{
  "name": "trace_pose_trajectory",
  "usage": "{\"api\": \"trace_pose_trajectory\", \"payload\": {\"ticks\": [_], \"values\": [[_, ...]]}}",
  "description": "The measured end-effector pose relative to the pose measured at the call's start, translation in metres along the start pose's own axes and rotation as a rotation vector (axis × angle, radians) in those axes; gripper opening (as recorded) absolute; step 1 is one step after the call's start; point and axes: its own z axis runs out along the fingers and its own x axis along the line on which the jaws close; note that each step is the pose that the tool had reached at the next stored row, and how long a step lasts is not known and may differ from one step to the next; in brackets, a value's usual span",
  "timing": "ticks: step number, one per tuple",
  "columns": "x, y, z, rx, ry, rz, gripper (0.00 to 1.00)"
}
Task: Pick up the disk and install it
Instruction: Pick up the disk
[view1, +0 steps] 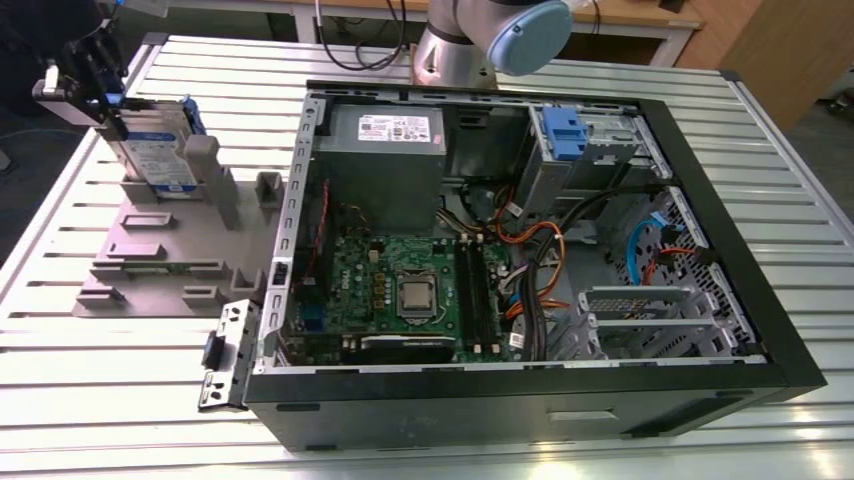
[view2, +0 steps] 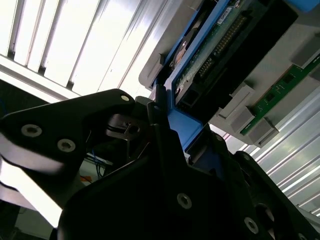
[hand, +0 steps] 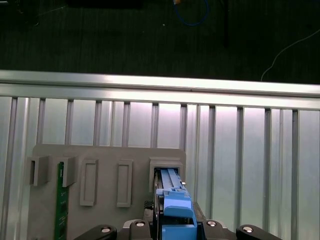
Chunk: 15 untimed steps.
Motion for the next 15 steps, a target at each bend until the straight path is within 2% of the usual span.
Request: {"api": "trace_pose_trajectory", "payload": {"ticks": [2, 6, 12, 15], "values": [[0.0000, 0.0000, 0.0000, 0.0000, -0.0001, 0.005, 0.37], [0.0000, 0.0000, 0.0001, 0.0004, -0.0009, 0.037, 0.37], [0.0000, 0.0000, 0.0002, 0.0007, -0.0010, 0.038, 0.37], [0.0000, 0.0000, 0.0002, 0.0010, -0.0014, 0.051, 0.37]]}}
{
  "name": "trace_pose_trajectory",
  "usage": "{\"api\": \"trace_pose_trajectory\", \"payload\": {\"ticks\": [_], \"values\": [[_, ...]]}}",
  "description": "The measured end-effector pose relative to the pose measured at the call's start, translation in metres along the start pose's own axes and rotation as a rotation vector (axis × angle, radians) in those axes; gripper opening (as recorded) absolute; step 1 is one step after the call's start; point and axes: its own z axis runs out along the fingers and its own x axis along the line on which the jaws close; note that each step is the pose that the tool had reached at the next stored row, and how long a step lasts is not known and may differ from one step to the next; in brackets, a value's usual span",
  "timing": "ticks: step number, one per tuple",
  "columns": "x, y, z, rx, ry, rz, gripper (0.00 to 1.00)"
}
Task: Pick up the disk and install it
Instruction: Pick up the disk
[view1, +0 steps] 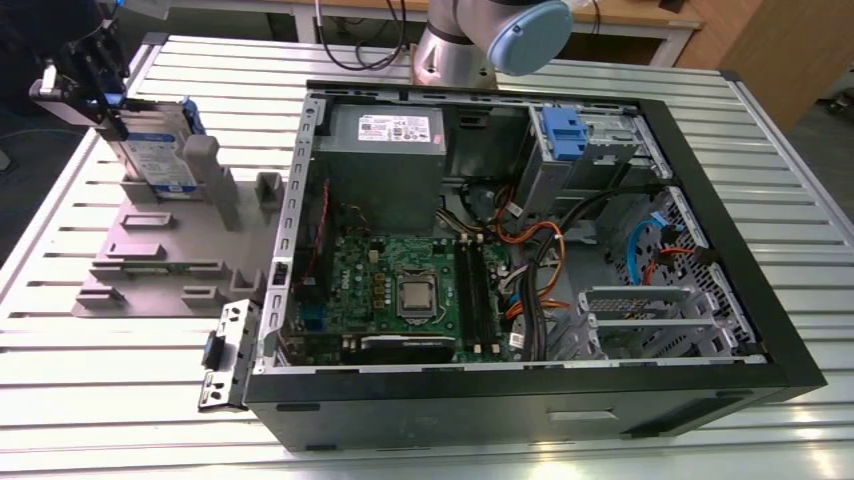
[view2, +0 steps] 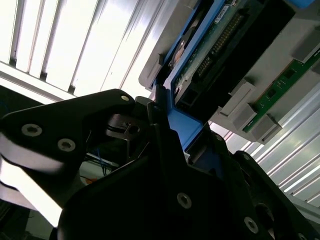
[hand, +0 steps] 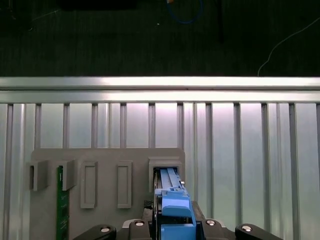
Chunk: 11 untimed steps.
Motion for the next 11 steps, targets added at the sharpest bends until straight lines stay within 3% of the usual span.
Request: {"api": "trace_pose_trajectory", "payload": {"ticks": [7, 11], "values": [[0.0000, 0.0000, 0.0000, 0.0001, -0.0002, 0.007, 0.37], [0.0001, 0.0000, 0.0000, -0.0005, 0.0007, -0.025, 0.37]]}}
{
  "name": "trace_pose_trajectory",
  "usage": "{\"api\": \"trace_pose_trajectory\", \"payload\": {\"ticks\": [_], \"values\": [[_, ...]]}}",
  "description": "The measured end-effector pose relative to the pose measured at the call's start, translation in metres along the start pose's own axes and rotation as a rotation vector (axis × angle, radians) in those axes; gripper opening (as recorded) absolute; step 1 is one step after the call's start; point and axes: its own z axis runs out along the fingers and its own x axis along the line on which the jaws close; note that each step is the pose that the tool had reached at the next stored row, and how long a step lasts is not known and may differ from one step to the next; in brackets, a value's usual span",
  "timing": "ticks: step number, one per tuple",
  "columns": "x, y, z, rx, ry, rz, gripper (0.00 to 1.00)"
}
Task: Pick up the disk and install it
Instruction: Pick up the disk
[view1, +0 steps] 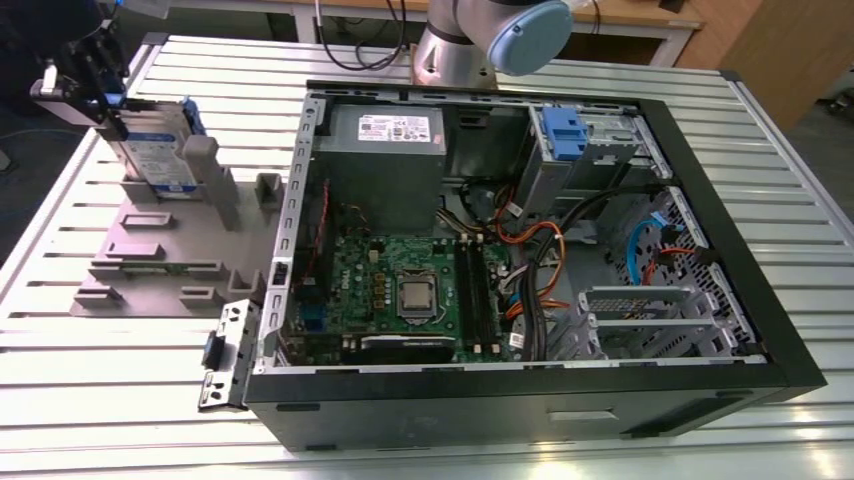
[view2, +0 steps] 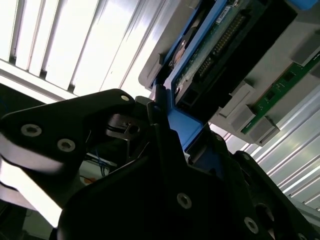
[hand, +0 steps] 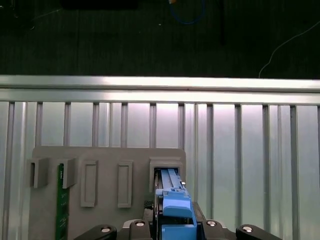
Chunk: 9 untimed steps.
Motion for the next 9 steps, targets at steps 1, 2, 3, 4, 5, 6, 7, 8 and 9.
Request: {"api": "trace_pose_trajectory", "payload": {"ticks": [1, 2, 3, 4, 5, 6, 7, 8, 9], "values": [[0.0000, 0.0000, 0.0000, -0.0001, 0.0002, -0.007, 0.37], [0.0000, 0.0000, 0.0000, -0.0002, 0.0002, -0.010, 0.37], [0.0000, 0.0000, 0.0000, -0.0002, 0.0003, -0.010, 0.37], [0.0000, 0.0000, 0.0000, -0.0003, 0.0003, -0.010, 0.37], [-0.0001, 0.0000, 0.0000, -0.0003, 0.0003, -0.011, 0.37], [0.0000, 0.0000, 0.0000, -0.0002, 0.0003, -0.011, 0.37], [-0.0001, 0.0000, 0.0000, -0.0002, 0.0003, -0.011, 0.37], [-0.0001, 0.0000, 0.0000, -0.0002, 0.0003, -0.011, 0.37], [0.0000, 0.0000, 0.0000, -0.0002, 0.0003, -0.011, 0.37]]}}
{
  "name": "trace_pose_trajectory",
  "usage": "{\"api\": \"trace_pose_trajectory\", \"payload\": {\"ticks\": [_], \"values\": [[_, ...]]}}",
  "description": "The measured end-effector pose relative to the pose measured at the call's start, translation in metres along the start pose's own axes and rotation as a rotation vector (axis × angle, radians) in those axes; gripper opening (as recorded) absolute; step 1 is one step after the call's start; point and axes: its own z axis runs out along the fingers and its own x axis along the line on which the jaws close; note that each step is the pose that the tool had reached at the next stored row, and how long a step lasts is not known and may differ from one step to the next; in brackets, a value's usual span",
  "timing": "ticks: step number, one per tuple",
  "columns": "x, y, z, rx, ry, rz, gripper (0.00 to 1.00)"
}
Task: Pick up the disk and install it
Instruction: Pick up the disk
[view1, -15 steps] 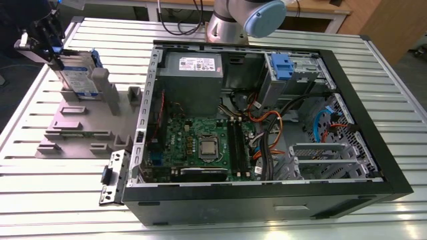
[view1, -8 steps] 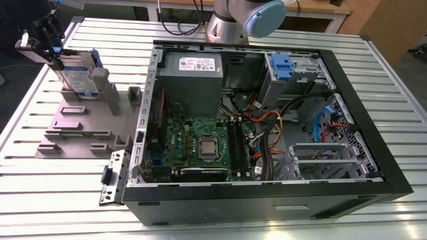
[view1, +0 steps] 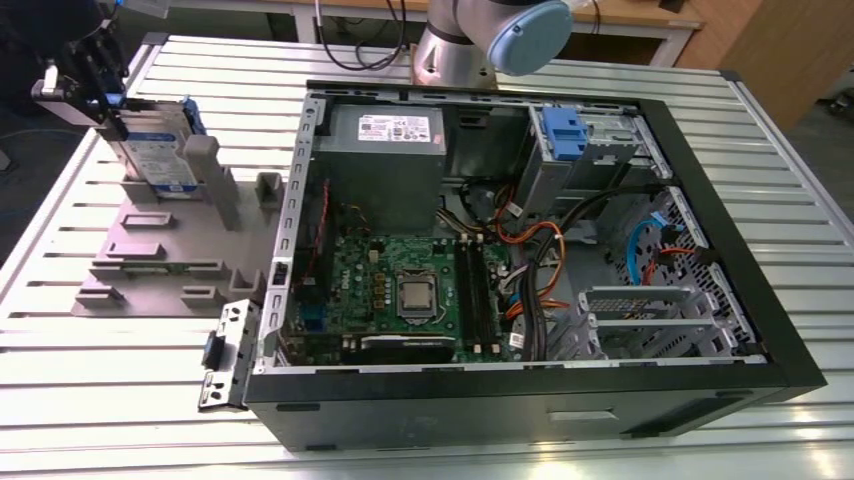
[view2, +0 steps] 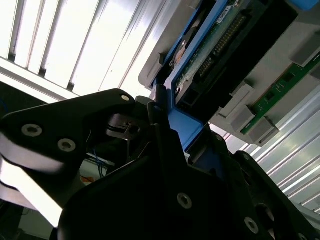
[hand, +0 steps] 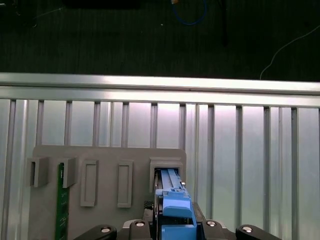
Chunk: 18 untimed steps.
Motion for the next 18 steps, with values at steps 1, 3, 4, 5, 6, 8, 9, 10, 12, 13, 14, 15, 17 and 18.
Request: {"api": "trace_pose_trajectory", "payload": {"ticks": [1, 3, 4, 5, 6, 8, 9, 10, 12, 13, 14, 15, 17, 18], "values": [[0.0000, 0.0000, 0.0000, 0.0000, 0.0000, 0.000, 0.37], [0.0000, 0.0000, -0.0001, -0.0001, 0.0000, 0.000, 0.37], [0.0000, 0.0000, -0.0001, -0.0001, 0.0000, 0.000, 0.37], [0.0000, 0.0000, 0.0000, 0.0001, -0.0001, 0.000, 0.38], [0.0000, 0.0000, 0.0000, 0.0000, -0.0001, 0.000, 0.38], [0.0000, 0.0000, 0.0000, 0.0000, 0.0000, 0.000, 0.44], [0.0000, 0.0000, -0.0001, 0.0000, 0.0000, 0.000, 0.44], [0.0000, 0.0000, -0.0001, -0.0001, 0.0000, 0.000, 0.44], [0.0001, 0.0003, -0.0003, 0.0004, 0.0002, 0.000, 0.44], [0.0000, 0.0005, -0.0002, 0.0017, 0.0002, 0.000, 0.44], [0.0000, 0.0007, -0.0001, 0.0034, 0.0001, 0.000, 0.44], [0.0000, 0.0009, -0.0002, 0.0043, 0.0002, 0.000, 0.44], [0.0000, 0.0008, -0.0001, 0.0052, 0.0002, 0.000, 0.44], [0.0000, 0.0008, 0.0000, 0.0054, 0.0003, 0.000, 0.44]]}}
